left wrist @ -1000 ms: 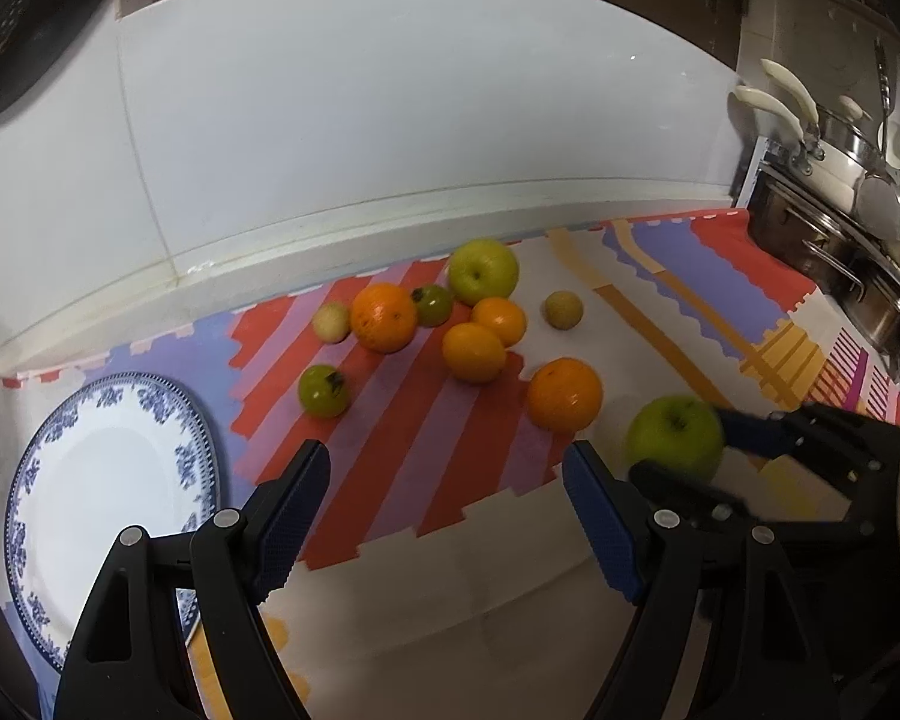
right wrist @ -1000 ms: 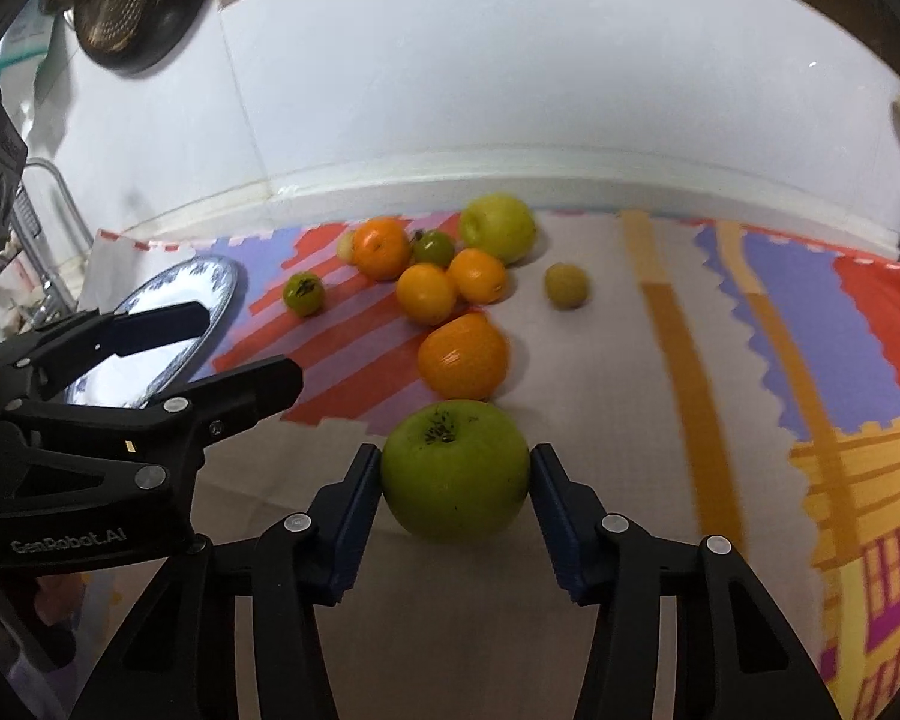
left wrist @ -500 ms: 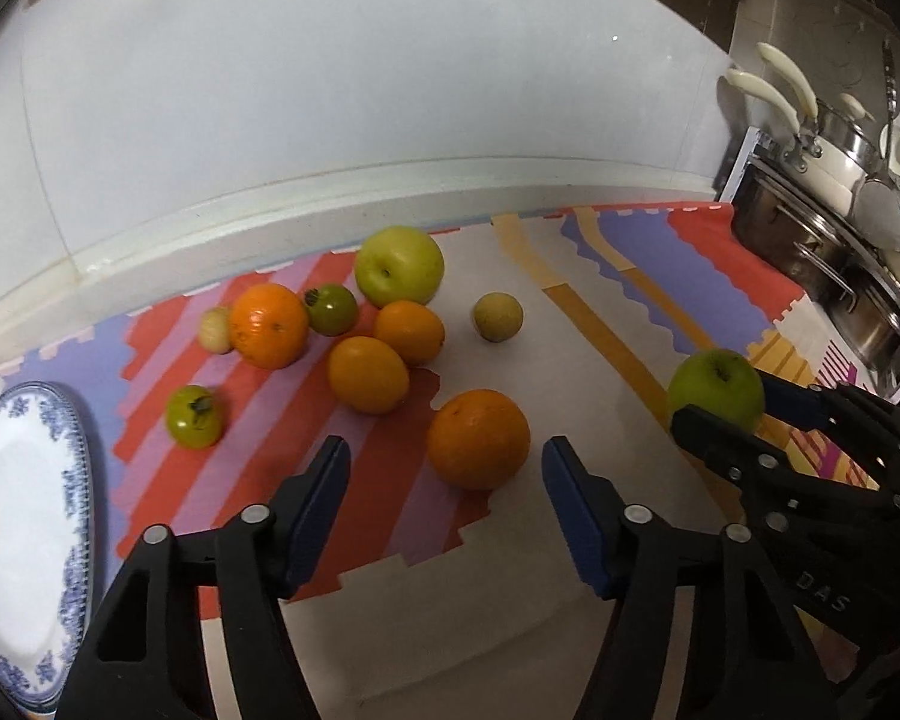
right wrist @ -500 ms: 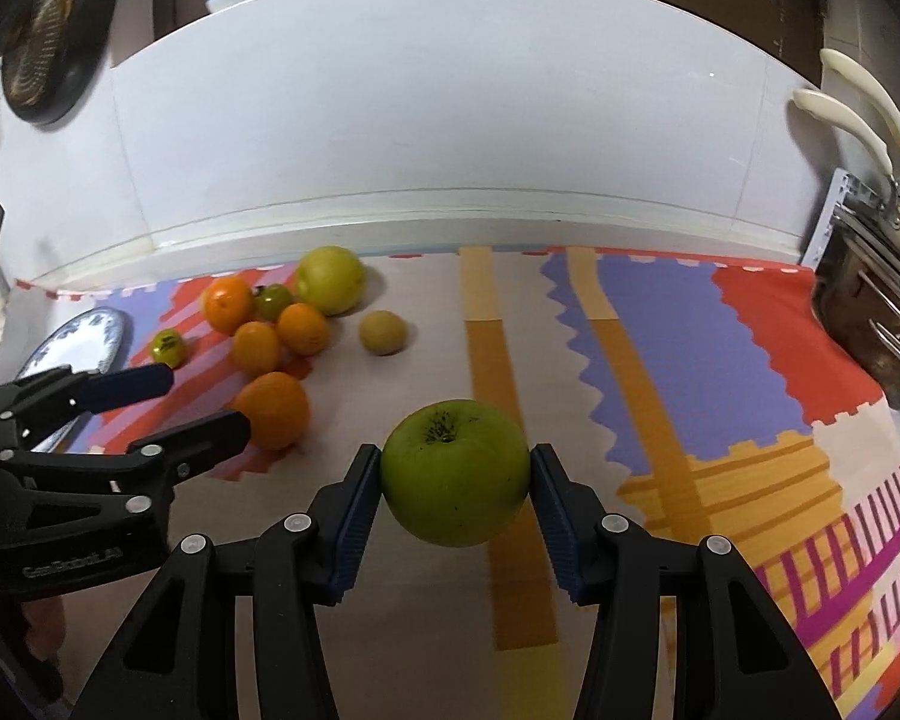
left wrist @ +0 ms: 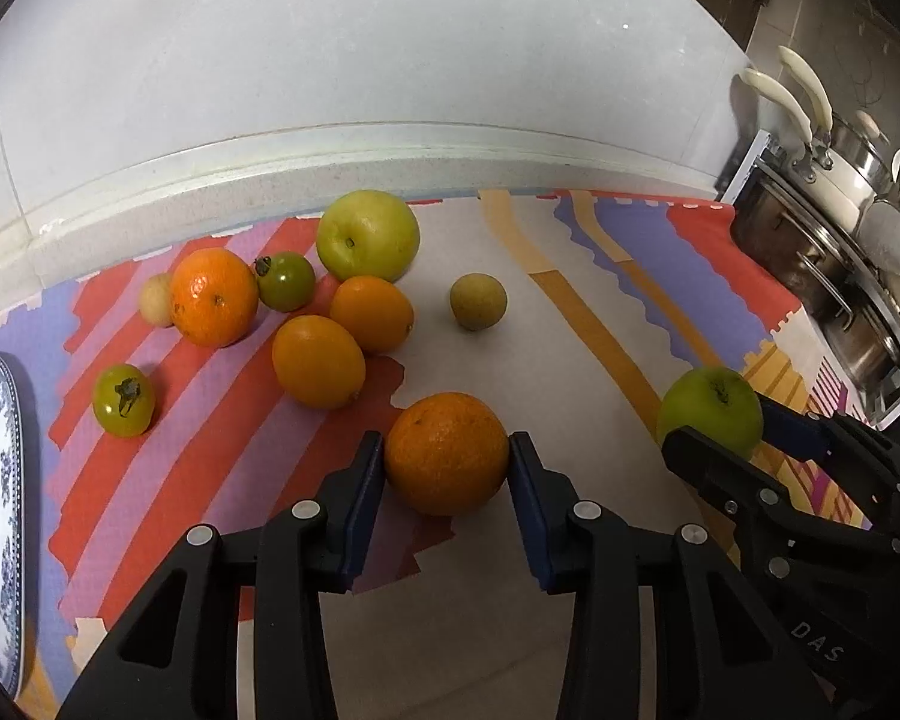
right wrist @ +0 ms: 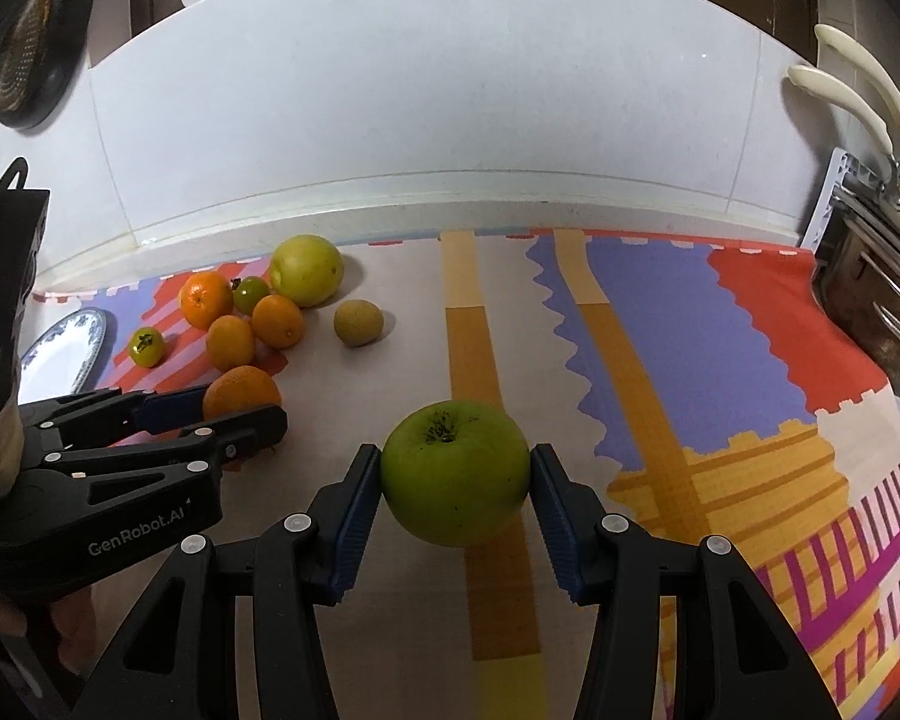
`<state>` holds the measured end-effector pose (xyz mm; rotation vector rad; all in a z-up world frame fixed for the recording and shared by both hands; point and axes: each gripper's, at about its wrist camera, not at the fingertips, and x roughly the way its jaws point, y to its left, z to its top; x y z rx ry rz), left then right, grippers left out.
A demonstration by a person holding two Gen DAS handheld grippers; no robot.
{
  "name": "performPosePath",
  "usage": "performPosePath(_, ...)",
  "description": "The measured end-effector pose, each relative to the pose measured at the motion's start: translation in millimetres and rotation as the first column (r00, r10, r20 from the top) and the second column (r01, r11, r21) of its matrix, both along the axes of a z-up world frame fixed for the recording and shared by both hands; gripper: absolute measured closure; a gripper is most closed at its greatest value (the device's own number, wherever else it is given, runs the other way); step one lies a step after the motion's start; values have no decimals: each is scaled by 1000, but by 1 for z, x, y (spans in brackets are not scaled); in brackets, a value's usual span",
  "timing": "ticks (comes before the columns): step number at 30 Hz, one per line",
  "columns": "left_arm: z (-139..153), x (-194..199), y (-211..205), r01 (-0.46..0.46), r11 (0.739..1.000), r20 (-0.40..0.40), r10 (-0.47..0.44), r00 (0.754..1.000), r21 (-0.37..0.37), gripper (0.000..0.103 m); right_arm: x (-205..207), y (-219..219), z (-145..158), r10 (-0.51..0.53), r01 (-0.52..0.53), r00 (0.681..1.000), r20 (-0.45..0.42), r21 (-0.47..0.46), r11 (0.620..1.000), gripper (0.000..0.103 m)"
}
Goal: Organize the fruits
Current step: 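Grasp the orange with the left gripper while the right gripper holds the apple, then carry the orange and apple onto the blue-and-white plate with both grippers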
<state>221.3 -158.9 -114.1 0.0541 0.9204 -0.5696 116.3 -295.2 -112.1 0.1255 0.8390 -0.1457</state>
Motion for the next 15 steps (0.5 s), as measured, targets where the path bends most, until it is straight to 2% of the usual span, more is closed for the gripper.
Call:
performPosePath(8, 11, -8, 10, -23, 1000, 31, 22, 999, 13, 62, -4, 4, 9, 16, -16, 1000, 18, 5, 1000, 52)
performPosePath(15, 40, -24, 37, -71, 997, 95, 71, 993, -4, 62, -8, 18, 26, 75, -76, 996, 55, 17, 997, 52)
